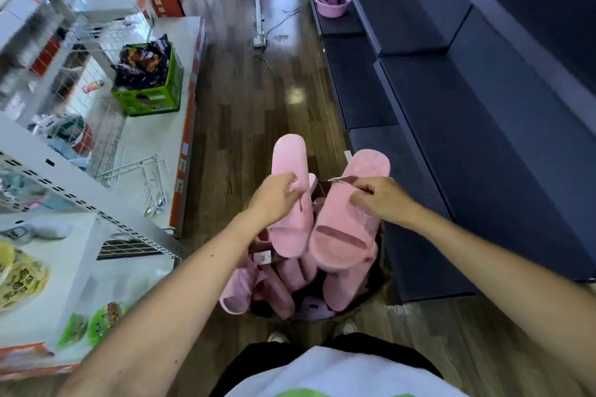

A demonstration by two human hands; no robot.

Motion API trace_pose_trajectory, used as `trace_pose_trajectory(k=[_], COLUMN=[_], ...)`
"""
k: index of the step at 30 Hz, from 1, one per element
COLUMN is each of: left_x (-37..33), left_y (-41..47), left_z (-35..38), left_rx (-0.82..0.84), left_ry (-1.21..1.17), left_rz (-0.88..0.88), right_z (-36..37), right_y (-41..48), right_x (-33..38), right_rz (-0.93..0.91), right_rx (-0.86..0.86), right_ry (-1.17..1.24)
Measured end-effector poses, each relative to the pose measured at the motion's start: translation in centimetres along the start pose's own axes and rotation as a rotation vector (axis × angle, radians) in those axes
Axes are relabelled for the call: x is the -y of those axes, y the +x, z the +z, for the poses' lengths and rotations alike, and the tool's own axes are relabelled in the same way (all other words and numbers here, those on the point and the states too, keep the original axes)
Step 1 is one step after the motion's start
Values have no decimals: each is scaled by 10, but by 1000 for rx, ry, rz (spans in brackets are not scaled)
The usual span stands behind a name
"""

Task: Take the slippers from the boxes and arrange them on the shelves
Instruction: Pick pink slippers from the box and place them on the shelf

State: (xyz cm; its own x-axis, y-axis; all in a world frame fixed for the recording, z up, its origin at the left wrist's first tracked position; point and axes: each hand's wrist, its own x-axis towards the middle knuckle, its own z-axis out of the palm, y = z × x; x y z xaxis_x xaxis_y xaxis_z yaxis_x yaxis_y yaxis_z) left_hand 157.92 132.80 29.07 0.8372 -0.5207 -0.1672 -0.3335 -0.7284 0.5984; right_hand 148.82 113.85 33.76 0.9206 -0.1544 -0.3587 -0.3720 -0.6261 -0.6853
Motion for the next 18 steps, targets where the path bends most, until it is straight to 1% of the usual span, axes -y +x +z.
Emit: trace_pose_trajectory(k=[2,4,7,9,10,13,18], left_x=[-14,-27,-41,-47,-49,-52,-61], left_y=[3,1,-4,-6,-6,-5,-6], left_z=[-24,-42,-54,-55,-55,-57,-55], left_rx=[47,120,242,291,287,283,351], left_ry=[15,65,333,492,518,473,373], left_rz=[43,142,342,388,394,406,478], right_z=[-1,-1,2,6,7,5,1], right_y=[0,-1,-5,-10,-13,-22,-38], right_x=[10,19,31,38,40,40,31], right_rz=[-56,-111,-194,-231,-229,-232,-284], right_rx=[2,11,-10,-25,-30,4,91], right_ry=[-5,-23,-24,-22,-24,-50,-127])
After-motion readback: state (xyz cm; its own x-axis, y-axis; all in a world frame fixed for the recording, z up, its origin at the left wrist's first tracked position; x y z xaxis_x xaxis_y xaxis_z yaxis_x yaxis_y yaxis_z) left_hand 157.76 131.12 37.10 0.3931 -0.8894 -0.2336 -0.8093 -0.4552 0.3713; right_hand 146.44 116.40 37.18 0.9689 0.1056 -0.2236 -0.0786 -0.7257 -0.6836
